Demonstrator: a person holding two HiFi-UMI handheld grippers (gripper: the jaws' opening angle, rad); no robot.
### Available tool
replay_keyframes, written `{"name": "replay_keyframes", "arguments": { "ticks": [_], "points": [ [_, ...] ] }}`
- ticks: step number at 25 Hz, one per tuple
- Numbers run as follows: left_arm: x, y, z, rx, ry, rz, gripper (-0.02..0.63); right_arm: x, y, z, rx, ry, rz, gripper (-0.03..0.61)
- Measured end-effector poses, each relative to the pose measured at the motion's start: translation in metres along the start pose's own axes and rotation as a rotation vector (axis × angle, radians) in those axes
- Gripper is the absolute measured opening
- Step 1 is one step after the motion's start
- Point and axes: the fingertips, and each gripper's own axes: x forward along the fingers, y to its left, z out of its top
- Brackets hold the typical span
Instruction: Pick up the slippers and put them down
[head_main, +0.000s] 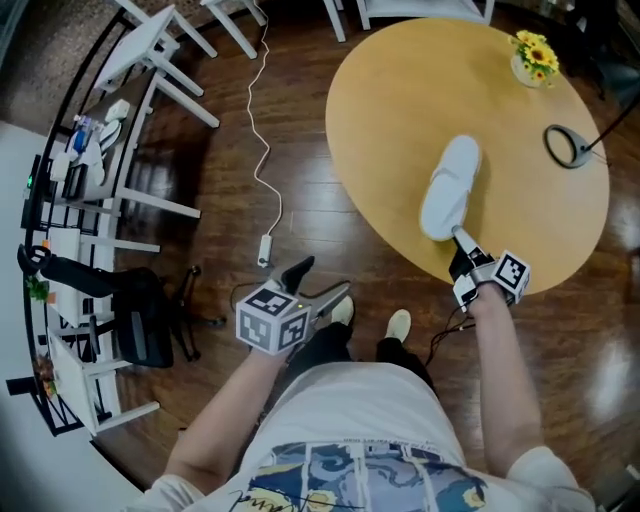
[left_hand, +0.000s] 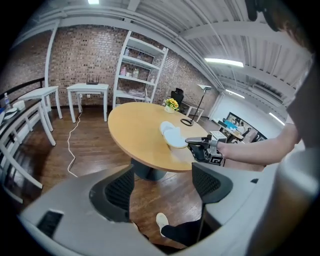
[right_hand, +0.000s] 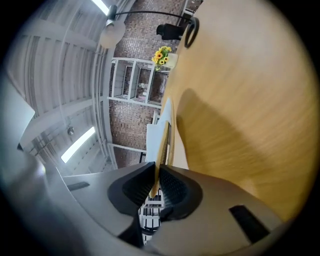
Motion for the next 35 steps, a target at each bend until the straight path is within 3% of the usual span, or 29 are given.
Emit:
{"name": "replay_keyframes", "arguments": {
  "ticks": [6, 12, 20, 24, 27, 35],
  "points": [
    [-0.035, 0.033, -0.043, -0.068, -0.028, 0.064, 0.365, 0.032, 0.022, -0.053, -0.050, 0.115, 0.083, 0.035],
    [-0.067, 0.079, -0.057, -0.073, -0.072, 0.079, 0.365, 0.071, 0.063, -0.115, -0.134, 0.236, 0.117, 0.035],
    [-0.140, 0.171, -0.091, -0.072, -0.080, 0.058, 0.365, 0.158, 0.113, -0.233, -0.197, 0.360, 0.136, 0.035],
    [-0.164, 0.227, -0.135, -0.105, -0.048, 0.045, 0.365, 0.211, 0.102, -0.296, -0.235, 0.432, 0.125, 0.035],
    [-0.163, 0.272, -0.164, -0.132, -0.008, 0.043, 0.365, 0.260, 0.084, -0.331, -0.209, 0.474, 0.127, 0.035],
    [-0.095, 0.411, -0.217, -0.319, 0.095, 0.151, 0.364, 0.429, -0.032, -0.383, -0.163, 0.575, 0.073, 0.035]
  ]
}}
